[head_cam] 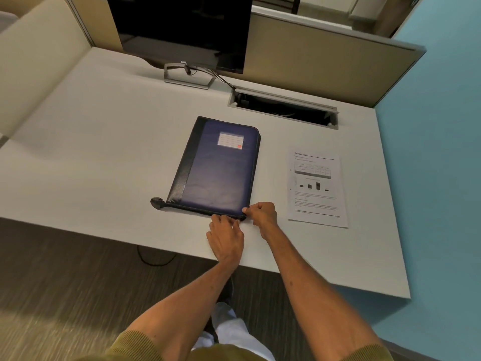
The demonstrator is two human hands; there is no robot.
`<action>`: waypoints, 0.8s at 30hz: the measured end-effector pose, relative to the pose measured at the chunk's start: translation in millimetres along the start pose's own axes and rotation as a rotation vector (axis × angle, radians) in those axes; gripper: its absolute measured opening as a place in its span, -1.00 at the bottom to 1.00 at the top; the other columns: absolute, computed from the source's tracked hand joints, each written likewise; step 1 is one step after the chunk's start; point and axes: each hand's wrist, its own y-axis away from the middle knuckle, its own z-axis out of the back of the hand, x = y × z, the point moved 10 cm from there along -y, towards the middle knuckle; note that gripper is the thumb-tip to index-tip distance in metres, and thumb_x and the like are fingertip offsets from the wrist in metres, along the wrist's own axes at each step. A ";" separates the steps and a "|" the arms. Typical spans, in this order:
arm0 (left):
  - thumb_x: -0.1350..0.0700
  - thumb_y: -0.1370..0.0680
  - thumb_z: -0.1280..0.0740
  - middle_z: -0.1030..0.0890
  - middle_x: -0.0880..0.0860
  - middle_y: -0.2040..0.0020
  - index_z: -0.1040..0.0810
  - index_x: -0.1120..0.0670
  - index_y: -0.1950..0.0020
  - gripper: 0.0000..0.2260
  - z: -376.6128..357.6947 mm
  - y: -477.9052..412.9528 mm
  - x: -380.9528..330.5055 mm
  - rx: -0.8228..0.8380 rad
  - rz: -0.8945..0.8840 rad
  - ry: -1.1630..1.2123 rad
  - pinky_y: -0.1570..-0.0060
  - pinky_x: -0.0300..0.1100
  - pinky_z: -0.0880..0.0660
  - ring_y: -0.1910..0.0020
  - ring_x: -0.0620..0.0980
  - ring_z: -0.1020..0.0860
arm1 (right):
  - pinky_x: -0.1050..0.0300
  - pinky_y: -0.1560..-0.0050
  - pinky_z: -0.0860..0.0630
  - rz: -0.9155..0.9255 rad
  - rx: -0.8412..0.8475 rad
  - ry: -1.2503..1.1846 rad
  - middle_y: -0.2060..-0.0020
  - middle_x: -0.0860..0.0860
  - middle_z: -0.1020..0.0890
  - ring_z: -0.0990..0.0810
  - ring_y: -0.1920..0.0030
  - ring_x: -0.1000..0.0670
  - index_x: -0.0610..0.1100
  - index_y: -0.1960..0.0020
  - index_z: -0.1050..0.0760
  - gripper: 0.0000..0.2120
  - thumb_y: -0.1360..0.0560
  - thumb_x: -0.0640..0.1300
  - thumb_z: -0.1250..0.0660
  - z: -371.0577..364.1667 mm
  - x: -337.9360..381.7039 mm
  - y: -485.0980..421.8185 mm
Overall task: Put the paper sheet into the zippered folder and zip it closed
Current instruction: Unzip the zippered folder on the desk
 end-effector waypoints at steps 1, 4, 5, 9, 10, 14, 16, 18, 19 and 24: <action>-0.01 -0.71 -0.35 -0.57 0.02 -0.27 -0.62 0.04 -0.24 -0.82 3.6 -1.1 0.6 -0.007 -0.023 -0.006 -0.29 -0.02 -0.51 -0.23 0.02 -0.57 | -0.12 -0.27 -0.66 -0.006 -0.005 -0.011 -0.11 -0.22 -0.73 -0.71 -0.15 -0.25 -0.30 -0.13 -0.69 -0.72 -0.52 -0.13 -0.56 -0.1 -0.5 0.6; -0.03 -0.71 -0.35 -0.58 0.00 -0.24 -0.63 0.03 -0.23 -0.82 16.5 -6.7 8.1 -0.027 -0.069 -0.038 -0.26 -0.03 -0.52 -0.20 0.00 -0.57 | -0.10 -0.28 -0.66 -0.030 -0.022 -0.030 -0.15 -0.22 -0.72 -0.70 -0.17 -0.25 -0.30 -0.20 -0.67 -0.66 -0.53 -0.11 -0.55 -0.3 -2.0 2.0; -0.03 -0.71 -0.36 -0.58 0.00 -0.24 -0.63 0.03 -0.23 -0.82 22.0 -9.4 12.9 -0.036 -0.070 -0.047 -0.25 -0.03 -0.53 -0.19 0.00 -0.57 | -0.09 -0.28 -0.66 -0.035 -0.023 -0.031 -0.16 -0.23 -0.72 -0.70 -0.18 -0.25 -0.31 -0.22 -0.66 -0.64 -0.53 -0.10 -0.55 -0.8 -2.4 2.0; -0.03 -0.70 -0.37 -0.58 0.00 -0.23 -0.62 0.03 -0.22 -0.82 41.6 -22.0 26.2 -0.056 -0.101 -0.086 -0.24 -0.03 -0.53 -0.17 -0.01 -0.56 | -0.06 -0.26 -0.64 -0.042 -0.015 -0.033 -0.19 -0.24 -0.71 -0.66 -0.06 -0.18 -0.33 -0.25 -0.65 -0.61 -0.53 -0.11 -0.55 -1.0 -3.4 0.2; -0.02 -0.70 -0.37 -0.59 -0.01 -0.23 -0.61 0.03 -0.22 -0.83 46.4 -25.0 29.0 -0.058 -0.105 -0.086 -0.24 -0.03 -0.52 -0.17 -0.01 -0.56 | -0.05 -0.25 -0.63 -0.043 -0.013 -0.032 -0.19 -0.25 -0.71 -0.63 -0.02 -0.16 -0.34 -0.25 -0.65 -0.60 -0.53 -0.11 -0.56 -0.7 -3.5 -0.6; -0.02 -0.70 -0.38 -0.59 -0.02 -0.24 -0.60 0.03 -0.22 -0.83 66.0 -35.4 43.7 -0.076 -0.108 -0.087 -0.25 -0.03 -0.52 -0.17 -0.02 -0.57 | 0.02 -0.10 -0.57 -0.059 -0.021 -0.025 -0.19 -0.27 -0.70 -0.59 0.02 -0.14 -0.37 -0.25 -0.63 -0.59 -0.52 -0.12 -0.56 -0.6 -1.8 -0.9; -0.02 -0.71 -0.37 -0.59 -0.01 -0.26 -0.60 0.04 -0.22 -0.83 74.7 -40.8 51.1 -0.081 -0.119 -0.100 -0.26 -0.03 -0.51 -0.18 -0.01 -0.57 | 0.04 -0.05 -0.52 -0.080 -0.025 -0.020 -0.15 -0.25 -0.70 -0.58 0.02 -0.15 -0.37 -0.24 -0.62 -0.59 -0.53 -0.12 -0.55 -1.2 -0.6 0.7; 0.00 -0.71 -0.36 -0.59 0.00 -0.26 -0.61 0.05 -0.22 -0.84 84.4 -47.8 59.9 -0.094 -0.123 -0.113 -0.26 0.00 -0.51 -0.19 0.02 -0.57 | 0.04 -0.02 -0.51 -0.100 -0.033 -0.015 -0.03 -0.21 -0.68 -0.59 0.04 -0.15 -0.35 -0.13 -0.61 -0.67 -0.54 -0.12 -0.53 -1.4 0.4 2.6; 0.01 -0.71 -0.35 -0.59 0.00 -0.27 -0.61 0.05 -0.22 -0.84 90.2 -51.7 64.8 -0.103 -0.120 -0.121 -0.26 0.02 -0.51 -0.20 0.03 -0.58 | 0.04 0.00 -0.51 -0.109 -0.040 -0.014 0.02 -0.19 -0.66 -0.59 0.06 -0.15 -0.32 -0.06 -0.60 -0.72 -0.54 -0.12 -0.53 -1.1 1.0 3.4; 0.00 -0.72 -0.33 -0.58 0.04 -0.31 -0.61 0.08 -0.27 -0.80 117.0 -67.0 84.6 -0.126 -0.129 -0.186 -0.27 0.07 -0.52 -0.23 0.07 -0.57 | 0.06 0.04 -0.47 -0.130 -0.067 -0.034 0.08 -0.18 -0.63 -0.57 0.11 -0.15 -0.29 0.00 -0.57 -0.78 -0.53 -0.15 -0.51 0.2 1.6 5.1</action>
